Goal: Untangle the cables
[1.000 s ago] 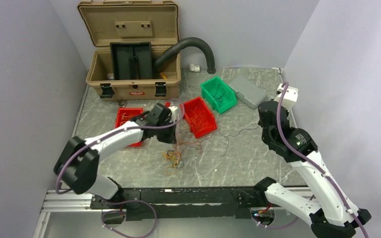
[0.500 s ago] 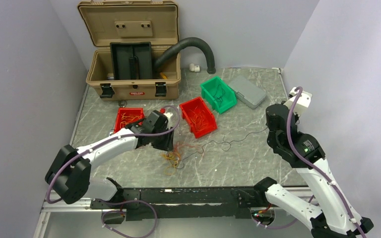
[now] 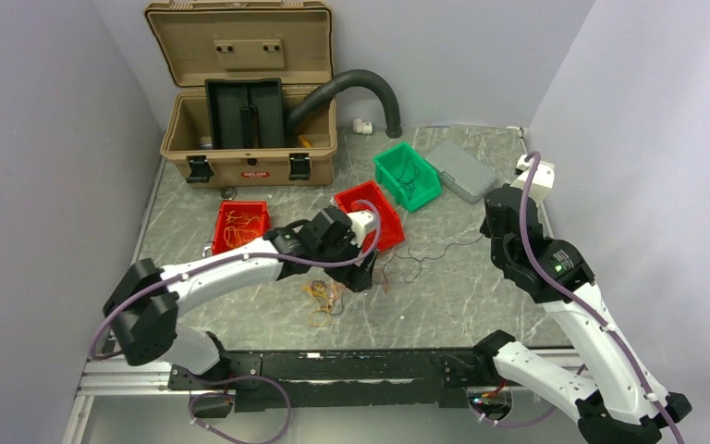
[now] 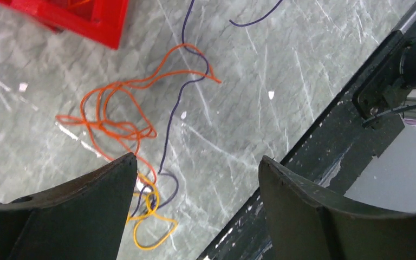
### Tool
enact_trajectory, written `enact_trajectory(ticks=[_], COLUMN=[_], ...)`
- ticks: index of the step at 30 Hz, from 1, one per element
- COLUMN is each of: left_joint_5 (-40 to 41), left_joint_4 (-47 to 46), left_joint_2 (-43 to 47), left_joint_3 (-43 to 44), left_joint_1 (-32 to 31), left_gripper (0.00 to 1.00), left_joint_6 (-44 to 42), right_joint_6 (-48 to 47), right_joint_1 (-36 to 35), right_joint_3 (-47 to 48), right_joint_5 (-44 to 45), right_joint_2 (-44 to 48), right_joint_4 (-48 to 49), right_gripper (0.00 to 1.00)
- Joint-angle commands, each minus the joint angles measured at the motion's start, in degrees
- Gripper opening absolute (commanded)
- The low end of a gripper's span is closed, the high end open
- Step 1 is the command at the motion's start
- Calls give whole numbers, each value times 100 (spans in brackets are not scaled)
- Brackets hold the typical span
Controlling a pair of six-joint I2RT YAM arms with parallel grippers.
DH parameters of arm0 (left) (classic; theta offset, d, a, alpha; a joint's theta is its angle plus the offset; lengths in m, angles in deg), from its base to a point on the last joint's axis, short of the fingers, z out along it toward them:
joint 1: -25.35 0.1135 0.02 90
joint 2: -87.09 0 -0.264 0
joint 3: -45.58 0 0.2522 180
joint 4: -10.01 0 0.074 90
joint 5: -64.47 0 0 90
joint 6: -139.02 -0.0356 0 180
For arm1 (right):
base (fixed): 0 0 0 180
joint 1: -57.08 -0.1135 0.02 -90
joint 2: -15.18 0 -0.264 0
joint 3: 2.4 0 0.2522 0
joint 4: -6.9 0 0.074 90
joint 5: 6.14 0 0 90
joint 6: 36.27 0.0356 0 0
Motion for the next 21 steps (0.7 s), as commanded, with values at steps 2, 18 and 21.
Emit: enact_trajectory(ticks=[2, 18, 21], left_joint_5=[299, 1869, 1626], left_joint_4=[69, 627, 808], left_joint_2=[-1009, -366, 261], left_joint_3=[758, -307, -820], left_joint_1=[-127, 415, 1058], left_gripper=[84, 0, 0], left_joint_6=[-131, 762, 997], right_joint_6=[-165, 204, 934], right_joint_1=[11, 59, 313], right_joint_3=[201, 158, 257], right_joint_5=[-141, 994, 1775], right_joint_2=[42, 86, -147], right_joint_4=[249, -330, -1041], right_gripper=[0, 0, 0])
